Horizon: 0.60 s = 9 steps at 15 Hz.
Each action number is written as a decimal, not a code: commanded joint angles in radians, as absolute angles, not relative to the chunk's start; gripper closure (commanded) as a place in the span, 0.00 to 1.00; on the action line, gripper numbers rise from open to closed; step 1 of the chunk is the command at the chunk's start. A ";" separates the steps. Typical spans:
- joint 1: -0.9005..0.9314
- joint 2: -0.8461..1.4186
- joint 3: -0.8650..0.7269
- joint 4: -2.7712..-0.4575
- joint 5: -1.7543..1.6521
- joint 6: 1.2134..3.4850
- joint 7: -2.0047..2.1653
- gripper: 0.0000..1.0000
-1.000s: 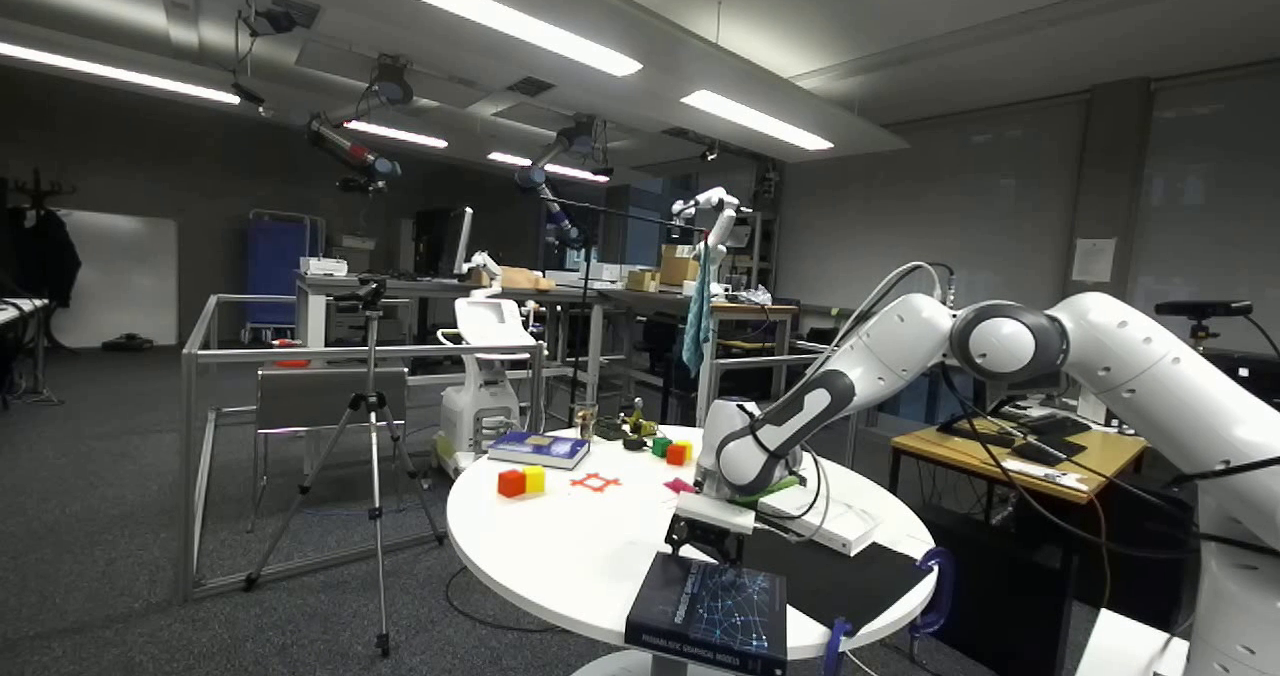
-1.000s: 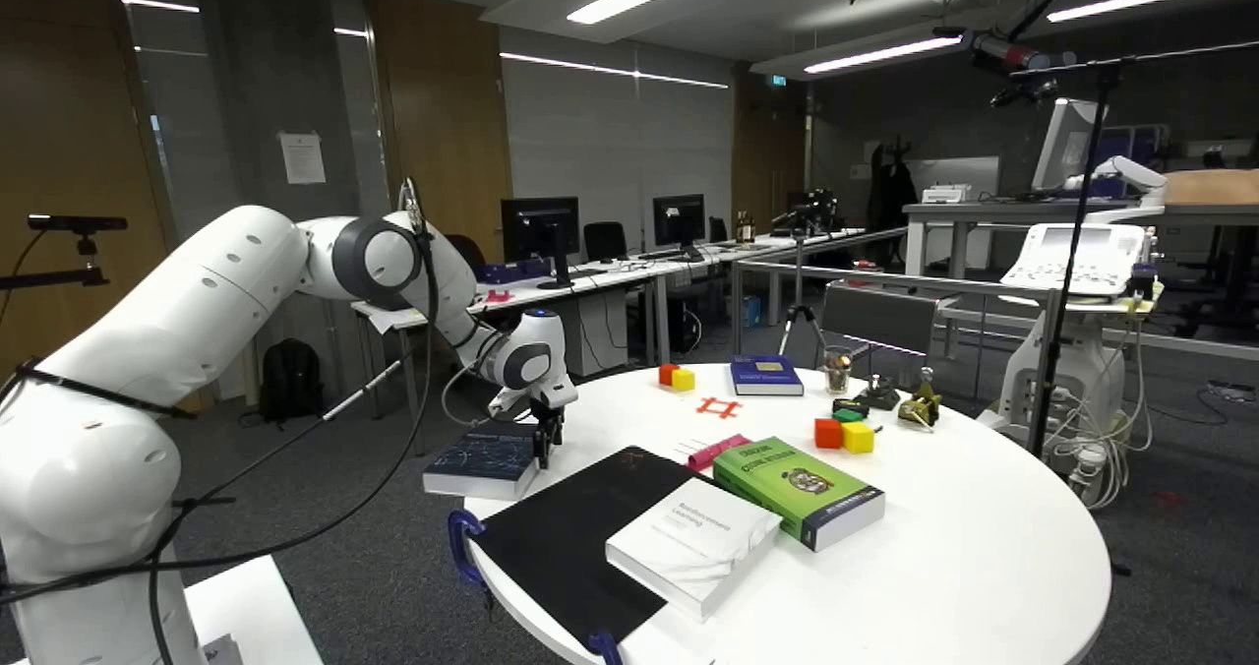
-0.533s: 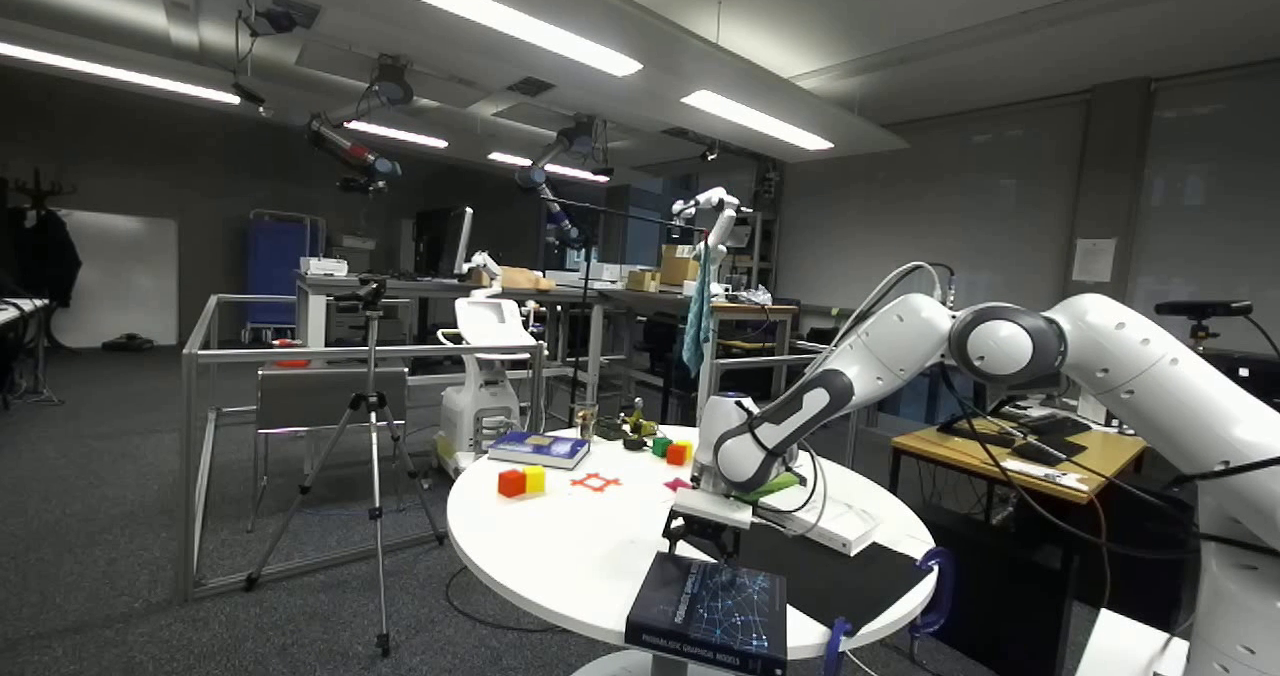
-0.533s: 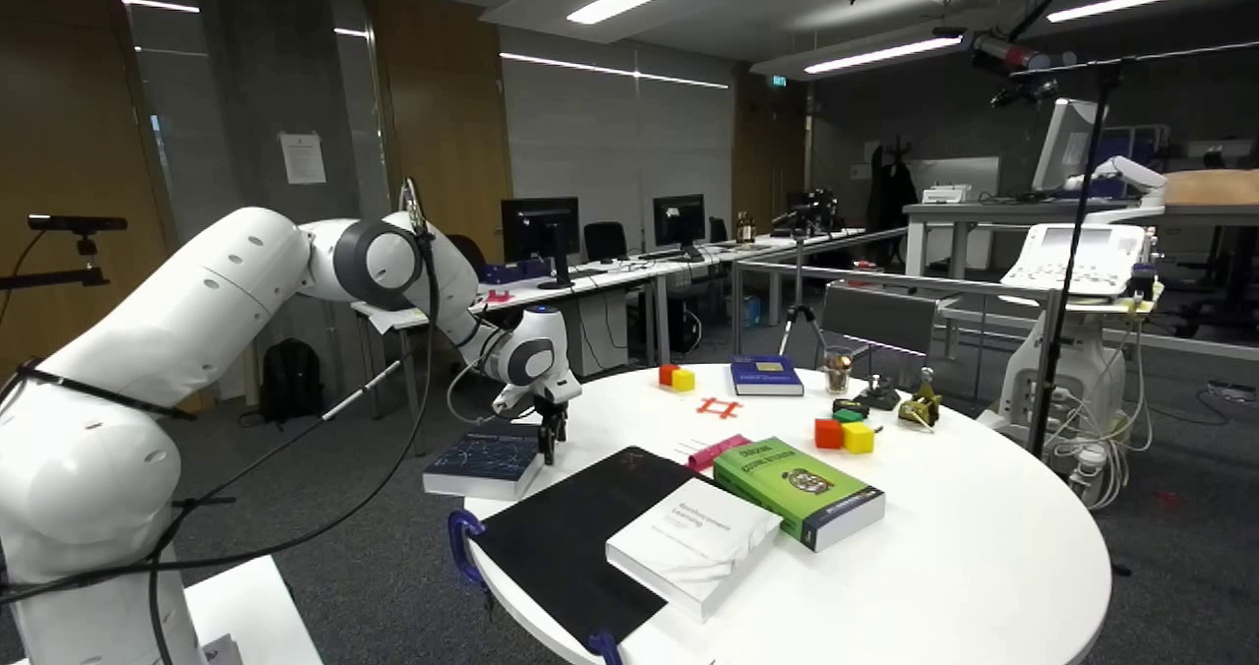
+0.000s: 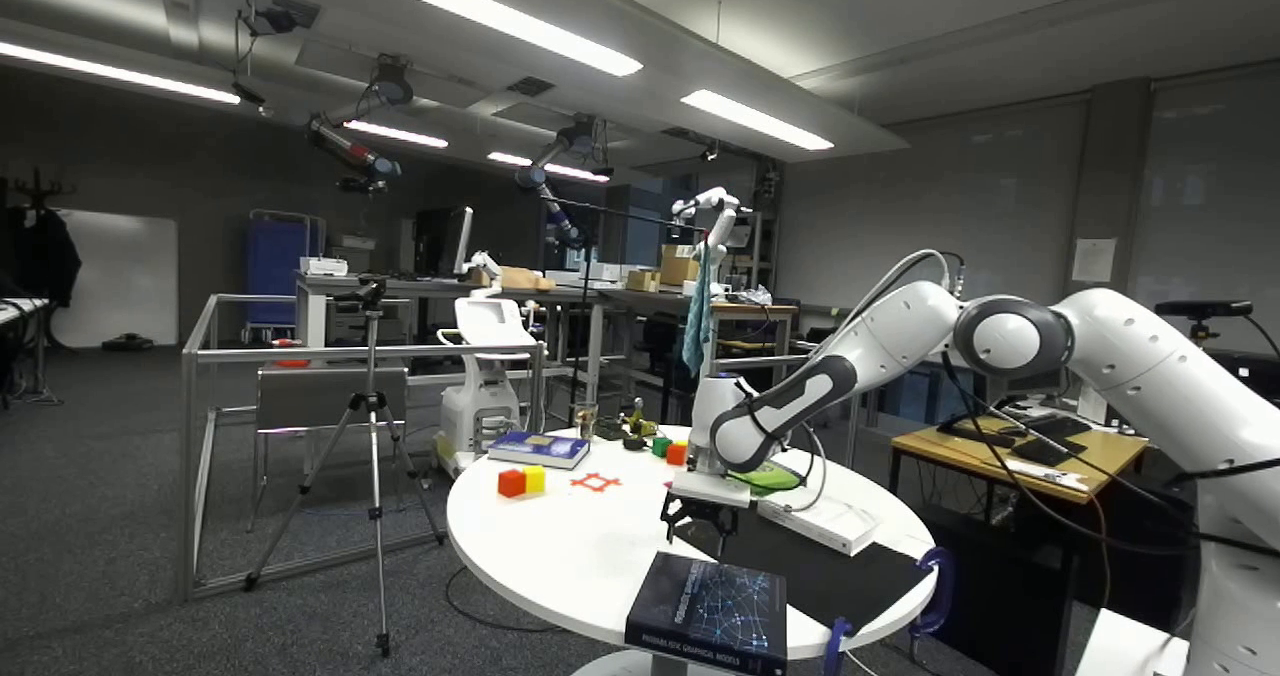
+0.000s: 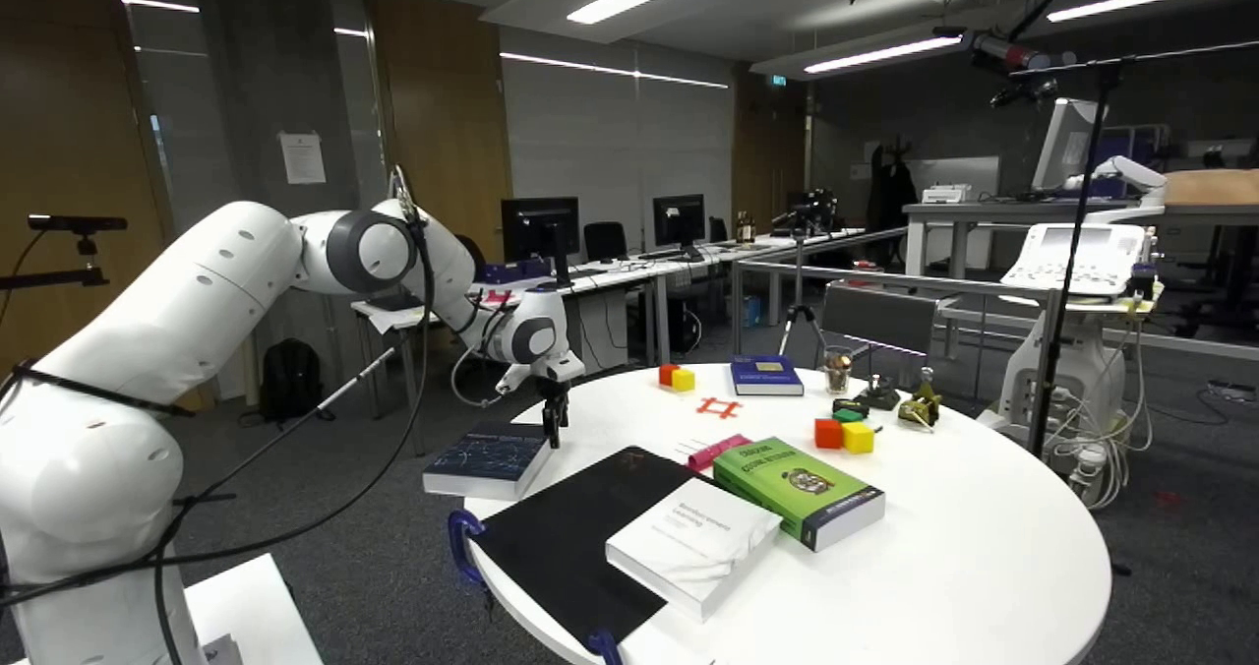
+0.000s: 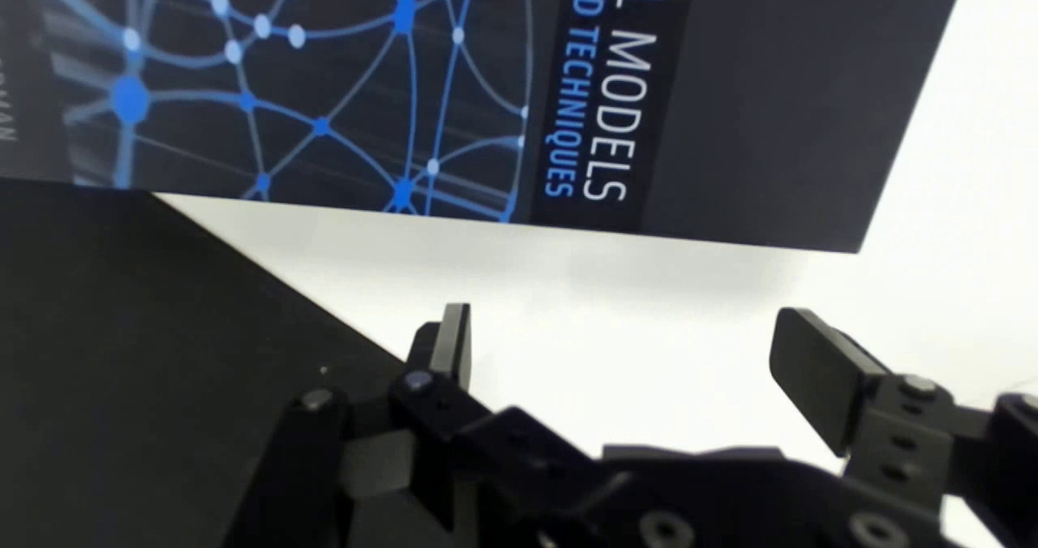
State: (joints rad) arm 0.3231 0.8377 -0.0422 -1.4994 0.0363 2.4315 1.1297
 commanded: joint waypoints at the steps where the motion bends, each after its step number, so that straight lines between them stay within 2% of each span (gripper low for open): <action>1: 0.354 0.717 -0.048 -1.567 0.000 2.346 1.132 0.00; 9: 0.399 0.439 -0.018 -1.805 -0.158 2.215 1.064 0.00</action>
